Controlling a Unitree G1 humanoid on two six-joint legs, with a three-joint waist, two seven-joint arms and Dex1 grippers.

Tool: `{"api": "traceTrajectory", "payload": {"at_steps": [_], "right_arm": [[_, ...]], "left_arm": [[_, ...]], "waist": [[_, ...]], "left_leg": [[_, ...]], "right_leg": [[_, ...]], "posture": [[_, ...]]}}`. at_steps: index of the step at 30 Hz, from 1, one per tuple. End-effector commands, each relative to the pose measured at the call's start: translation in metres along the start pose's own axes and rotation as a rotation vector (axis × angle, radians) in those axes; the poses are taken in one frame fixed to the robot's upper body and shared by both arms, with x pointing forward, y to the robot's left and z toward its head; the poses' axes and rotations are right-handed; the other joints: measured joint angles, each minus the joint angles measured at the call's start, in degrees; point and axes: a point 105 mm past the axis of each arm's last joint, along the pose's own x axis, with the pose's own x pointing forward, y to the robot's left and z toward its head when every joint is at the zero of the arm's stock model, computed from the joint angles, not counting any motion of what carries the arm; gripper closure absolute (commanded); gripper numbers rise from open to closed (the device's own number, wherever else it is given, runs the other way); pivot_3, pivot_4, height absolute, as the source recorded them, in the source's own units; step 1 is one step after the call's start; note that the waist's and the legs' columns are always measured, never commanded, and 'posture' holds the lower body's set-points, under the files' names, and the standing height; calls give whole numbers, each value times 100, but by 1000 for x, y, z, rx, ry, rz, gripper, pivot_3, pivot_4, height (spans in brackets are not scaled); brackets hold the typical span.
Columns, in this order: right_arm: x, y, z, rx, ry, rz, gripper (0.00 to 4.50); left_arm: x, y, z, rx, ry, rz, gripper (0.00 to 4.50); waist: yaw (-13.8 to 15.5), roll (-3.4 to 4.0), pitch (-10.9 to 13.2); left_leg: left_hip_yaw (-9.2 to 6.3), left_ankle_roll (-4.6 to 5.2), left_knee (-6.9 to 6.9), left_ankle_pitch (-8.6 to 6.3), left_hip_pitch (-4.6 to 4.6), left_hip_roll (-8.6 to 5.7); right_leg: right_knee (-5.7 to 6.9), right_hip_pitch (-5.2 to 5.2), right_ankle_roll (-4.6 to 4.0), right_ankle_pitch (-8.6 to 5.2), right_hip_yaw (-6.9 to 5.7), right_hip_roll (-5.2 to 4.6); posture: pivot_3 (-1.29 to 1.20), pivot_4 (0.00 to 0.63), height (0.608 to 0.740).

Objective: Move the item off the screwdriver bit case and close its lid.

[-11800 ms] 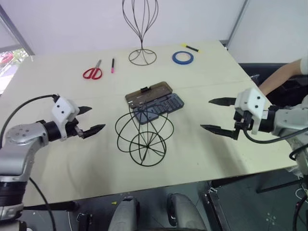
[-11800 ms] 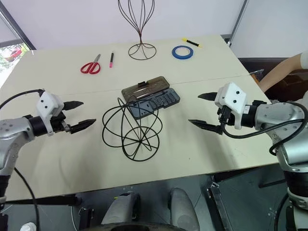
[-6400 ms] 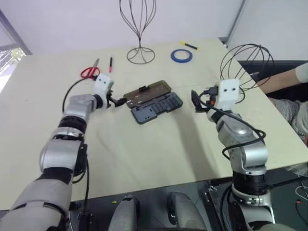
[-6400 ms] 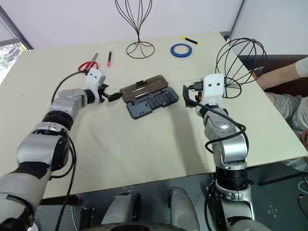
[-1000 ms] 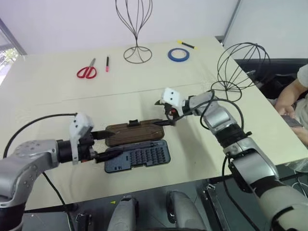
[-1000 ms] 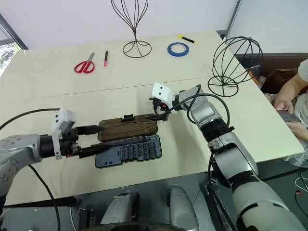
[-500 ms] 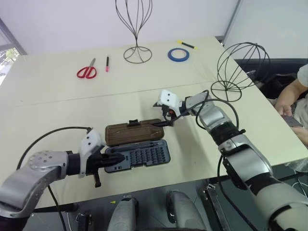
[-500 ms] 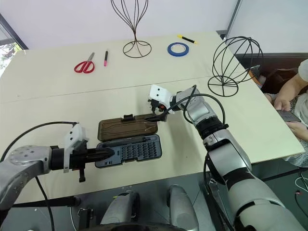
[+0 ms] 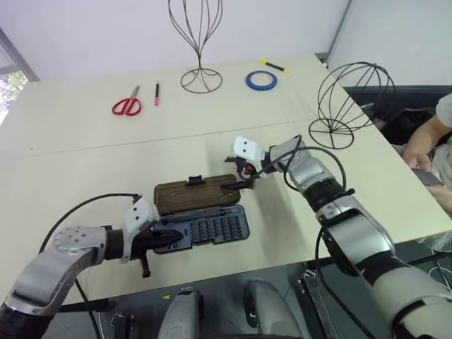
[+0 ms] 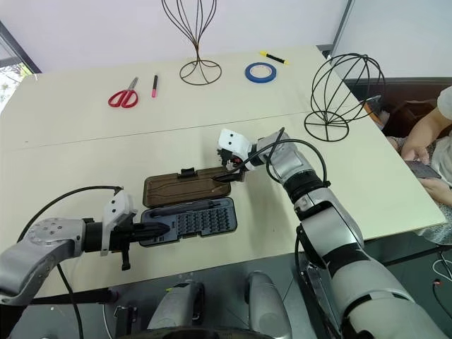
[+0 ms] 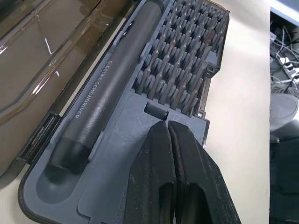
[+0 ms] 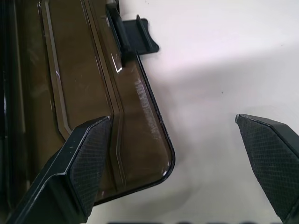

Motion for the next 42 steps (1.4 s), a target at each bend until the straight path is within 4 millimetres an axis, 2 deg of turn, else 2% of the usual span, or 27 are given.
{"api": "traceTrajectory", "payload": {"at_steps": [1, 2, 5, 11, 12, 17, 21, 26, 29, 35, 42], "right_arm": [[-1, -5, 12, -25, -20, -10, 0], [0, -5, 11, -25, -16, -10, 0], [1, -6, 11, -6, -14, -20, 943], [2, -11, 10, 20, 0, -41, 4134], [2, -10, 8, 17, 6, -37, 4440], [2, -6, 4, -9, 27, -7, 4440], [1, -4, 8, -98, 30, -3, 4440], [-10, -14, 31, -341, -29, -125, 4440], [-21, -10, 40, -476, -64, -168, 4440], [-43, 16, 54, -646, -174, -274, 4440], [-56, 66, 69, -781, -294, -344, 4440]], "left_arm": [[-1, 1, -17, -32, 56, 12, 4460], [-1, 1, -17, -31, 56, 14, 4460], [-1, 2, -17, -30, 52, 22, 4500], [-1, 4, -18, -32, 43, 46, 4500], [-1, 5, -19, -33, 40, 50, 4500], [0, 7, -19, -34, 29, 72, 4500], [1, 10, -16, -33, 17, 91, 4500], [2, 20, -2, -56, -51, 137, 4500], [1, 30, 10, -79, -106, 173, 4500], [2, 41, 29, -114, -170, 202, 4500], [4, 50, 47, -142, -217, 183, 4500]], "waist": [[0, 1, 0], [-2, 1, 0], [-6, 3, -2], [-3, 4, -2], [-11, 3, -5], [-13, 6, -4], [-6, 7, -4], [-4, 7, -3], [13, 6, -3], [33, 3, -2], [21, 2, -1]], "left_leg": [[0, 0, 0, 0, 0, 0], [0, 0, 0, 0, 1, 0], [0, 0, -1, 0, 3, 0], [-1, 0, 0, 0, 4, 0], [-1, 0, 1, 0, 5, 0], [-3, 1, -3, 0, 29, 7], [-2, 1, -2, 0, 29, 7], [-2, 0, 0, 0, 25, 7], [-6, 0, 4, 0, 21, 6], [-7, 0, 7, 0, 2, 5], [-9, -1, 5, 0, 4, 6]], "right_leg": [[0, 0, 0, 0, 0, 0], [0, 0, 0, 0, 0, 0], [1, 0, 0, 0, 0, 1], [3, 2, 0, 0, 0, 1], [3, 2, 1, 1, 0, 1], [7, 21, -18, -3, -1, 11], [7, 21, -17, -2, 0, 11], [7, 20, -9, 2, -1, 11], [8, 19, -1, 7, -5, 11], [0, 10, 2, 8, -11, 3], [2, 9, 2, 7, -10, 8]], "posture": [[0, 150, 740], [0, 150, 740], [0, 150, 740], [0, 150, 740], [0, 150, 740], [0, 150, 740], [0, 150, 740], [0, 150, 740], [0, 150, 740], [0, 150, 740], [0, 150, 740]]}}
